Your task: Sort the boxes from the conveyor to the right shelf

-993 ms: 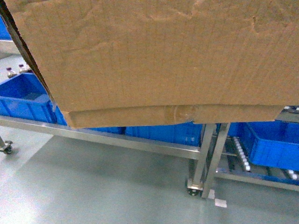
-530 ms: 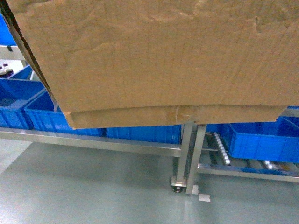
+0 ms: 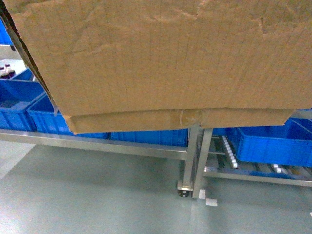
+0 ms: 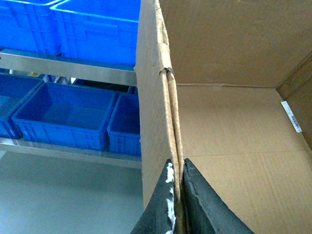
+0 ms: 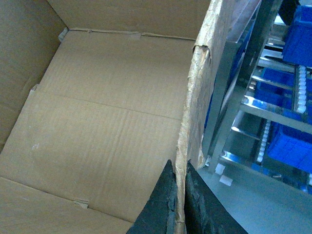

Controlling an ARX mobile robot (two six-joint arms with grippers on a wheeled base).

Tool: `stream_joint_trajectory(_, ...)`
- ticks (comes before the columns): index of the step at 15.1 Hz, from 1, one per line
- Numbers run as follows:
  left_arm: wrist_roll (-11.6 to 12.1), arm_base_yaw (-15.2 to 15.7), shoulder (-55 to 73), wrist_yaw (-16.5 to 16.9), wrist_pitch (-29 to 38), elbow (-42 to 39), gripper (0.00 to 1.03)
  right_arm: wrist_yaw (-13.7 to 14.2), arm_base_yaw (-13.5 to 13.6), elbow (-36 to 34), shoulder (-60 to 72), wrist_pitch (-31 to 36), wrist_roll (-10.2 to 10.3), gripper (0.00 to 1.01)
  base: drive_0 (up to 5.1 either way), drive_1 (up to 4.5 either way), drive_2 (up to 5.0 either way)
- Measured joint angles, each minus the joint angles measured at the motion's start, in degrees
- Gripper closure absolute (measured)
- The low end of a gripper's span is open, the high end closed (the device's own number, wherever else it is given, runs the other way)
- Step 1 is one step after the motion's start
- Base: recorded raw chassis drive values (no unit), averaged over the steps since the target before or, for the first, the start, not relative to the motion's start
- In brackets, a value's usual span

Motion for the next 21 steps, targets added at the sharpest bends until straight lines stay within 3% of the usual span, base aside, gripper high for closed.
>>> stream_joint_trajectory(8, 0.0, 0.0, 0.0, 0.0, 0.0, 0.0, 1.01, 0.0, 0.0, 0.0, -0.2, -0.3, 0.0, 0.99, 4.7, -1.39, -3.4)
stream_joint_trajectory(21, 0.0, -0.1, 0.0, 0.0, 0.0, 0.0, 1.01, 0.0, 0.0, 0.0, -0.2, -0.3, 0.0, 0.99, 4.4, -0.14, -4.2)
